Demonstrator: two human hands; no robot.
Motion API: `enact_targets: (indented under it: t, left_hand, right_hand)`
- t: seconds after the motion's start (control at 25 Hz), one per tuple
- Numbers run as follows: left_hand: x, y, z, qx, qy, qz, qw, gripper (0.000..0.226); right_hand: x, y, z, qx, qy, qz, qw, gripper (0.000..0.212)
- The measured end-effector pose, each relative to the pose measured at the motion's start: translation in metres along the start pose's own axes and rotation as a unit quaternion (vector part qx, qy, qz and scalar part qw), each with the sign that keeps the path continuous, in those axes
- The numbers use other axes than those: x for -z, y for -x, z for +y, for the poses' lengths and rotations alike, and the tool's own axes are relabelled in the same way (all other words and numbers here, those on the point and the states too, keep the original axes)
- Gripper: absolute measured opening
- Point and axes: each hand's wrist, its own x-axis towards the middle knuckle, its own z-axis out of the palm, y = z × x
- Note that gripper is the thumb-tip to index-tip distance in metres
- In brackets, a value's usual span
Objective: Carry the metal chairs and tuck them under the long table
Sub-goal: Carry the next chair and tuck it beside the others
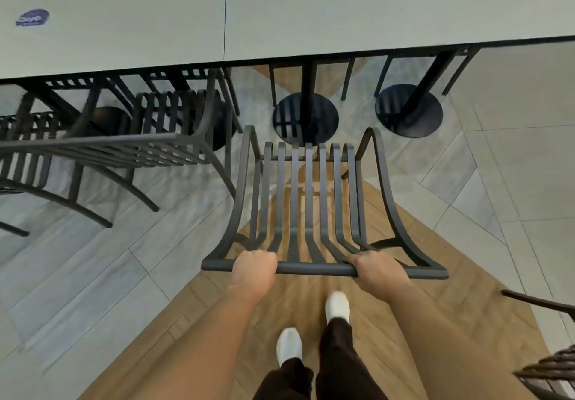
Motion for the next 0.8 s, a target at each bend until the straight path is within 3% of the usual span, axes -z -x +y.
enact_targets:
  t: [0.4, 0.8]
  left_hand:
    - [0.089, -0.137, -0.008, 0.088, 0.017, 0.003, 0.996, 0.029]
    - [0.143, -0.221, -0.007, 0.117, 0.043, 0.009, 0.992, 0.029]
  right_hand:
    - [0.097, -0.132, 0.073, 0.073, 0.005, 0.003, 0.997, 0.021]
    - [0.156, -0.224, 0.129, 0.112, 0.016, -0.003, 0.994, 0.023]
